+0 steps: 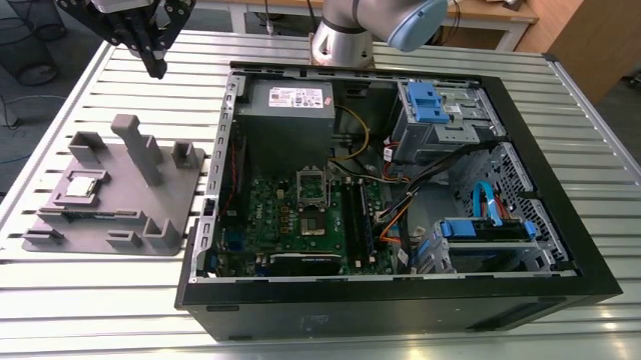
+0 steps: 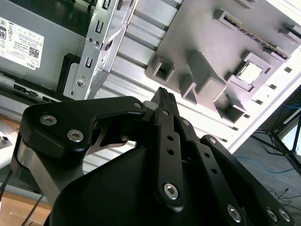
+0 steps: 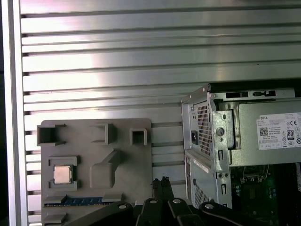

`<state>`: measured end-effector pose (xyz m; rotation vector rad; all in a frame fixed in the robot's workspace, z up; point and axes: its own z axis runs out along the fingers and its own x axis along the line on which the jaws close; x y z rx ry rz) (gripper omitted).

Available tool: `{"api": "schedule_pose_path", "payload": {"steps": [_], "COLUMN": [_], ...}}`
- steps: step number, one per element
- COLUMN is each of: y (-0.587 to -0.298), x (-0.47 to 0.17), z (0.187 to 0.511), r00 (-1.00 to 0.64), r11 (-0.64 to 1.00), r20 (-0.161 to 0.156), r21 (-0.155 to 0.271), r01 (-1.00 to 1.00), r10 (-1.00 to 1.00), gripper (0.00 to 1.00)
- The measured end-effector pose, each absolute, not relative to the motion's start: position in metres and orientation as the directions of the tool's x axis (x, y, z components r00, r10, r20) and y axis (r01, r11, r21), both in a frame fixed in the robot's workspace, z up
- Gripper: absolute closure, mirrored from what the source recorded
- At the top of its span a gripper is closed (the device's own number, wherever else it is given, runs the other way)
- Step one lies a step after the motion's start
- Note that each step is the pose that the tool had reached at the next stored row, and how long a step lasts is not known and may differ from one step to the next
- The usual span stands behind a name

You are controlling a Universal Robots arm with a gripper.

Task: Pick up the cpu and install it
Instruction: 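Reach for the cpu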

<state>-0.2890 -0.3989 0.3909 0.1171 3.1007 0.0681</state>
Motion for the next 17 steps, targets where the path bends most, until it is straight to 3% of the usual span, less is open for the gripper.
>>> {"api": "schedule_pose_path", "payload": {"steps": [17], "y": [-0.399], "x": [-0.300], "z": [0.390], "r00": [-0.996], "r11": [0.996], "r20": [-0.036], "r21": [0.045], "r01": [0.075], "r10": [0.076], "gripper": [0.89]}}
